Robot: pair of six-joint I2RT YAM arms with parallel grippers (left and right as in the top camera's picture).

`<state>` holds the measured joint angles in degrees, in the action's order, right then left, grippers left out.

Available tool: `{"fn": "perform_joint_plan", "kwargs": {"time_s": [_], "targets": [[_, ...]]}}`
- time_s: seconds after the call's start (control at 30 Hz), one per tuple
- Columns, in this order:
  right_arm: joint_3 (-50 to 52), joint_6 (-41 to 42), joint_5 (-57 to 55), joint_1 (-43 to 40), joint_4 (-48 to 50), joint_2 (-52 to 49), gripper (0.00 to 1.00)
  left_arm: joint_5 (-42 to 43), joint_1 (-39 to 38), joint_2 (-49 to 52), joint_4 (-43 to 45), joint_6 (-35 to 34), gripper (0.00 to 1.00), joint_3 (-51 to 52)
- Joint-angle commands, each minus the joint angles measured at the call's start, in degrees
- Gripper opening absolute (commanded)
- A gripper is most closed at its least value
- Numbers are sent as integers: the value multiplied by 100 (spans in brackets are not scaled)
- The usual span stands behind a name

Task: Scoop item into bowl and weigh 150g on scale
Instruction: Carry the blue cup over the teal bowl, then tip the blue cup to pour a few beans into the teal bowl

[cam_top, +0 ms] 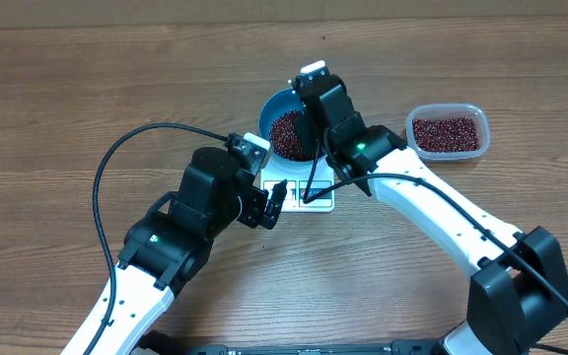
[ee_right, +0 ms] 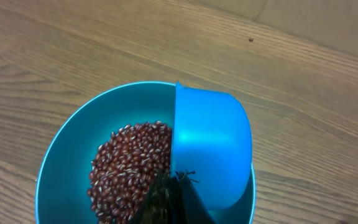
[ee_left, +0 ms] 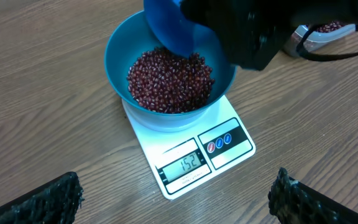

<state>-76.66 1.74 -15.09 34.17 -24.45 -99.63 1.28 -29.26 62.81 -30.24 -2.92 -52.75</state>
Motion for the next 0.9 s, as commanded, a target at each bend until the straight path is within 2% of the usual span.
{"fn": "perform_joint_plan", "kwargs": {"time_s": [0.0,0.87], "targets": [[-31,15,-94,61,-26,17,4,2,-2,22,7,-52,99,55],[-31,20,-24,387,-452,17,4,2,-2,22,7,-52,100,55]]}}
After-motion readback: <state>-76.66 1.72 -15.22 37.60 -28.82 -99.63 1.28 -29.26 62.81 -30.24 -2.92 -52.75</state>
